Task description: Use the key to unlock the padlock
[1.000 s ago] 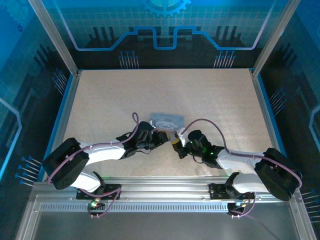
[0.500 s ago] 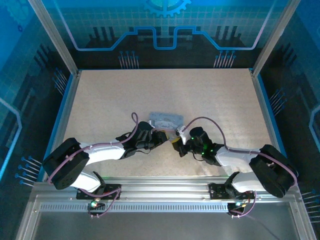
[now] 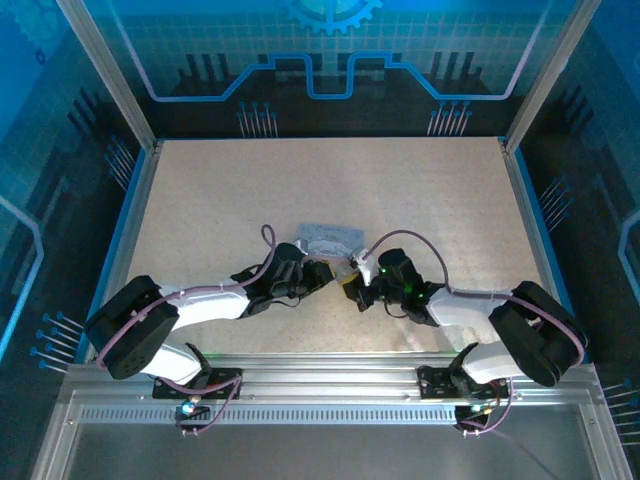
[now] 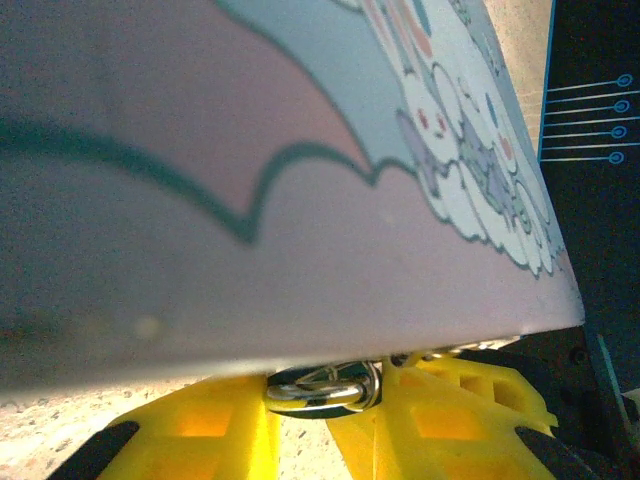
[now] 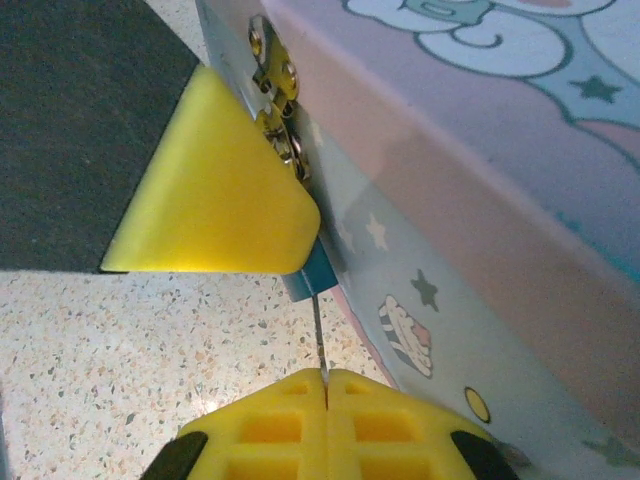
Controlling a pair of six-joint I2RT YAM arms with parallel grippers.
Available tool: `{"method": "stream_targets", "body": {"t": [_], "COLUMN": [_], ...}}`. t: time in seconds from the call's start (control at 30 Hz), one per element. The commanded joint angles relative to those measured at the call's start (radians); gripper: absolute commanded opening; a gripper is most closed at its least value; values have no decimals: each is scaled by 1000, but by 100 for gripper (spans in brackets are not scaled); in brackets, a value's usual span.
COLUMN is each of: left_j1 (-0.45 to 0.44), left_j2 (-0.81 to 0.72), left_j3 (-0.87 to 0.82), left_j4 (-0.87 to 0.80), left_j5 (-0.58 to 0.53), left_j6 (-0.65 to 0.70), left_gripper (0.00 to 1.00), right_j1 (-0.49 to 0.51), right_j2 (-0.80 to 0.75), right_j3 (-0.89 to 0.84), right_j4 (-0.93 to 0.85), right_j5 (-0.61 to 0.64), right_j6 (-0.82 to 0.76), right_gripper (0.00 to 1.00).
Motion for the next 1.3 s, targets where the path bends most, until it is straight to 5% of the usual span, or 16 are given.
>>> {"method": "stream_targets", "body": {"t": [0.0,0.33,1.27], "left_j1": [-13,-13,-11], "left_j2": [0,17,16], "left_j3": [-8,-14,-10], "left_j4": [74,80,78], "left_j5": [59,56,79], "left_j6": [-6,-3,-6], "left_gripper": [25,25,25], "right_j1": [-24,-48,-78], "right_j2": [6,33,-20], "right_j3": [56,81,119], "right_j4": [131,125,-21], "right_j5": [-82,-168,-114], "right_j6": [14,25,-110], "right_gripper": [5,4,4]}}
